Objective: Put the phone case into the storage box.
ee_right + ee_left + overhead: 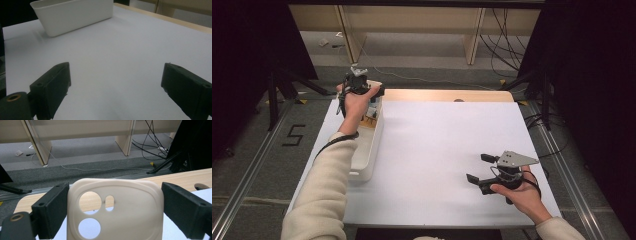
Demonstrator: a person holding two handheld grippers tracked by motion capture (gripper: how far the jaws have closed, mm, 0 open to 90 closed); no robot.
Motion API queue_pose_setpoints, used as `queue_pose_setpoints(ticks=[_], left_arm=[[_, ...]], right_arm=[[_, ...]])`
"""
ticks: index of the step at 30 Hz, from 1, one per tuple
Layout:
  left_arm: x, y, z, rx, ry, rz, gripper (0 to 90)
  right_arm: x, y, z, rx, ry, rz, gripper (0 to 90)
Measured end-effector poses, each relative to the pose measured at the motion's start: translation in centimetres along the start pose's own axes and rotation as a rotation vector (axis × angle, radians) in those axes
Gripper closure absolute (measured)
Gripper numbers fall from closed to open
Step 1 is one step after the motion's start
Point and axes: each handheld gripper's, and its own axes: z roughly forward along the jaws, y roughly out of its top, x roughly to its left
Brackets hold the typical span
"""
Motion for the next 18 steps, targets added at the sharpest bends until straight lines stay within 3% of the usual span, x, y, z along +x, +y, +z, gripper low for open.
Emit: queue_pose_setpoints(ticks=[18], left_arm=[[0.14,-0.05,0.03,0.007,-0.01,-0.003,10.5]], right_arm=[[-0.01,-0.01,0.01,0.001,0.002,0.0,9.9]])
